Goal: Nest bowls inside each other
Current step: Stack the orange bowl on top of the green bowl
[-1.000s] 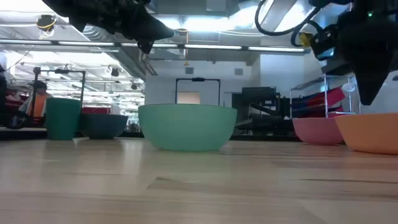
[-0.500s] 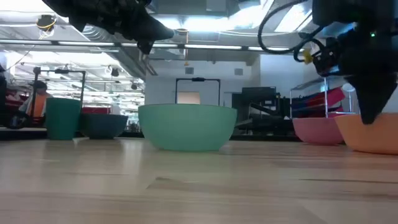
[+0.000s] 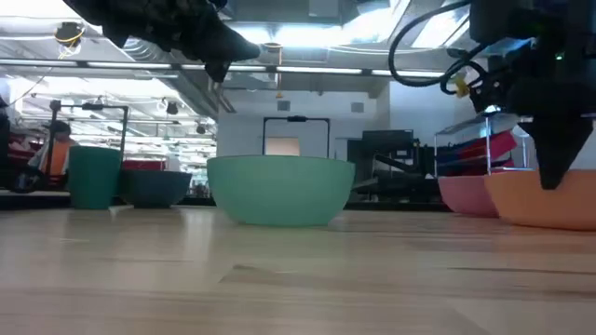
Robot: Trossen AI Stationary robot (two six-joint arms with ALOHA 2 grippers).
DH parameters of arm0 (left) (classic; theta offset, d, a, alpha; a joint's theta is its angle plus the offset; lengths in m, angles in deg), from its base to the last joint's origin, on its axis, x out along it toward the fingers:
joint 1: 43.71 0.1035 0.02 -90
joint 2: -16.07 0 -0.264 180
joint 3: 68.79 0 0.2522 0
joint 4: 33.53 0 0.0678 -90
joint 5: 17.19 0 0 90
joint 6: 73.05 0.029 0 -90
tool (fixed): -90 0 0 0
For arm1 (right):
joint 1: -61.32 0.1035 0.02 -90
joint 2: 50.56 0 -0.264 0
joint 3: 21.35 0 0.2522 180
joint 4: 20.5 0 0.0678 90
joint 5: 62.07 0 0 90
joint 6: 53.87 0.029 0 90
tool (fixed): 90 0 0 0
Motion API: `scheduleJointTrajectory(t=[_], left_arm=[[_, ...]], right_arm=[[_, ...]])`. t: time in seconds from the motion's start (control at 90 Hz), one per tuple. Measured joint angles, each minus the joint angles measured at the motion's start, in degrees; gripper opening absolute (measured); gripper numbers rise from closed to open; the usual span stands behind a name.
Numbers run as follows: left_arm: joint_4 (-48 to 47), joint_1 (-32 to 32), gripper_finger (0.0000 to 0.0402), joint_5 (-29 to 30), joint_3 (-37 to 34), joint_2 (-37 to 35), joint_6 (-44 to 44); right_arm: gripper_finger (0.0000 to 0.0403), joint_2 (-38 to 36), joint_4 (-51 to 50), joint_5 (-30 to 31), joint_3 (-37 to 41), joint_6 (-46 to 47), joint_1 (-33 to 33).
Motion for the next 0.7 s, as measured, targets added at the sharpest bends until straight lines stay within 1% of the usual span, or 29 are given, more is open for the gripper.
scheduleJointTrajectory(t=[0.111, 0.256, 0.378, 0.489, 0.556, 0.7], left_arm=[[0.6, -0.1, 0.0, -0.9, 0.0, -0.8, 0.3], [1.6, -0.8, 0.0, -1.1, -0.4, -3.2, 1.9], [6.7, -0.7, 0.0, -1.3, -4.3, -6.3, 0.4], [9.4, -0.6, 0.0, -1.3, -8.2, -9.6, -2.0], [10.0, -0.6, 0.0, -1.3, -10.4, -11.2, -3.3], [10.6, -0.7, 0.0, 0.6, -13.4, -14.4, -4.8]], right_arm=[[0.0004, 0.0, 0.3, -0.5, -1.5, -1.4, 0.0], [0.0001, 0.0, 0.6, 0.2, -4.9, -3.9, 0.0], [0.0, 0.0, 0.8, 1.1, -7.6, -5.7, 0.0], [0.0, 0.0, 2.4, 1.0, -9.4, -7.5, -0.7], [0.0, 0.0, 3.0, 0.0, -10.5, -8.6, -1.7], [0.0, 0.0, 3.1, 0.6, -13.7, -11.7, -4.4]])
